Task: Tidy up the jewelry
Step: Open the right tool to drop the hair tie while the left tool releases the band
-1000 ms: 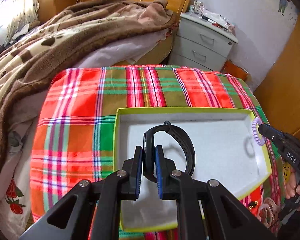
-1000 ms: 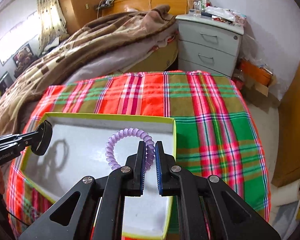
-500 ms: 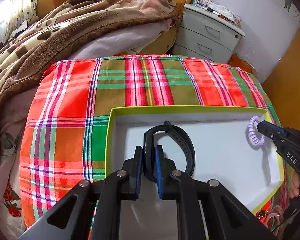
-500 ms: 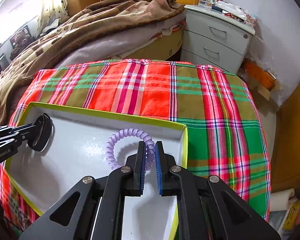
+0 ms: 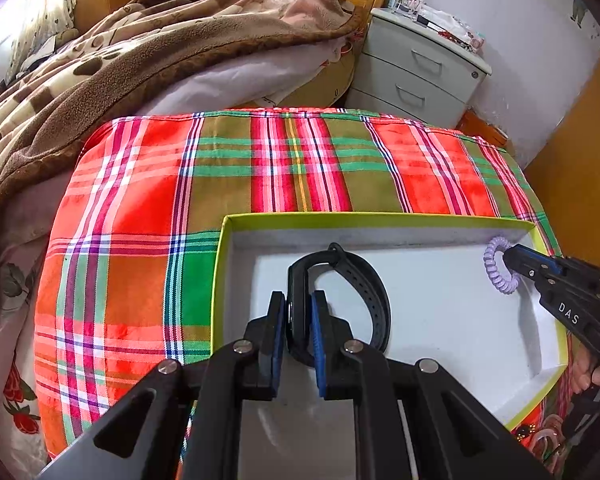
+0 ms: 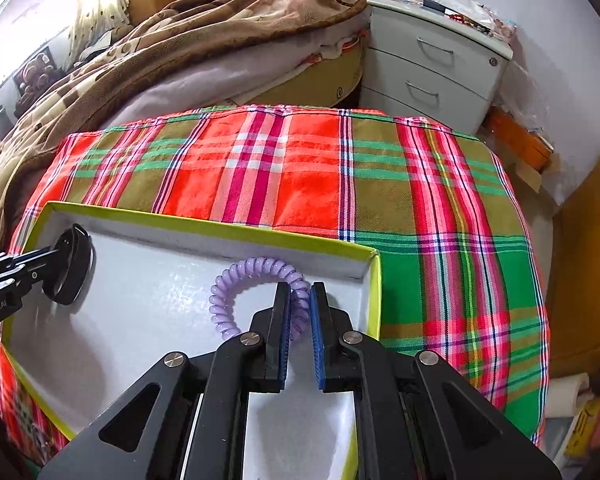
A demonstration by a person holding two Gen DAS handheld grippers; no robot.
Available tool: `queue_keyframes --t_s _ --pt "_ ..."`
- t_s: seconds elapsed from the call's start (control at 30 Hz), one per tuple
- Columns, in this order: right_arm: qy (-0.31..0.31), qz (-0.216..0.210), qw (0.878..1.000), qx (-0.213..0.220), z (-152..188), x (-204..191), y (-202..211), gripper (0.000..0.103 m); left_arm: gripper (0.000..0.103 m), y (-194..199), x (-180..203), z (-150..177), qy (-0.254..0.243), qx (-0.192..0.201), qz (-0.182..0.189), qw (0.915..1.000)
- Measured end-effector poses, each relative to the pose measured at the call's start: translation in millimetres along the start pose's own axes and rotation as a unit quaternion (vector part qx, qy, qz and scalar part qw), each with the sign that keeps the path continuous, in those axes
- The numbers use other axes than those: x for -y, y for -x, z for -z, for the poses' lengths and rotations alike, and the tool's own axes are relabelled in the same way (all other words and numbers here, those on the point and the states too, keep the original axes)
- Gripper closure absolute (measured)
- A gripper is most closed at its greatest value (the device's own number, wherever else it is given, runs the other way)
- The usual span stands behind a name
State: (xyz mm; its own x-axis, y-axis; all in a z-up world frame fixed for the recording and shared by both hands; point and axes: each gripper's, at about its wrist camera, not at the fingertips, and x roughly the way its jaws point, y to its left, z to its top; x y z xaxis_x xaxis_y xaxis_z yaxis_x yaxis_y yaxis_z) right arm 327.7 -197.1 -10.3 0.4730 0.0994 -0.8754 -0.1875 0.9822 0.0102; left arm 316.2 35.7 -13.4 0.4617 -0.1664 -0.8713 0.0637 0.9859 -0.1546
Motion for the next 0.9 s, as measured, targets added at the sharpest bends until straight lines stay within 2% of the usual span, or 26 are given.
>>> queue_keyframes --t_s 0.17,0.33,0.43,0.6,0.9 --pt "-0.005 -0.01 1.0 0.001 0 2 0 0.092 0.084 1 -2 0 0.003 0.0 0.006 1.0" --pt "-0.004 -0.013 1.0 0.006 0 2 3 0.084 0.071 7 -3 -2 0.009 0.011 0.007 0.9999" --pt "-0.011 -0.018 1.0 0.012 1 4 7 0.08 0.07 13 -4 -2 0.012 0.017 0.012 0.9997" --pt "-0.018 -0.022 0.999 0.031 6 7 25 0.08 0.067 30 -5 1 0.012 0.032 0.014 0.9993" --pt "-0.044 -0.038 0.995 0.082 41 17 81 0.079 0.065 80 -6 36 0.01 0.066 0.035 0.9972"
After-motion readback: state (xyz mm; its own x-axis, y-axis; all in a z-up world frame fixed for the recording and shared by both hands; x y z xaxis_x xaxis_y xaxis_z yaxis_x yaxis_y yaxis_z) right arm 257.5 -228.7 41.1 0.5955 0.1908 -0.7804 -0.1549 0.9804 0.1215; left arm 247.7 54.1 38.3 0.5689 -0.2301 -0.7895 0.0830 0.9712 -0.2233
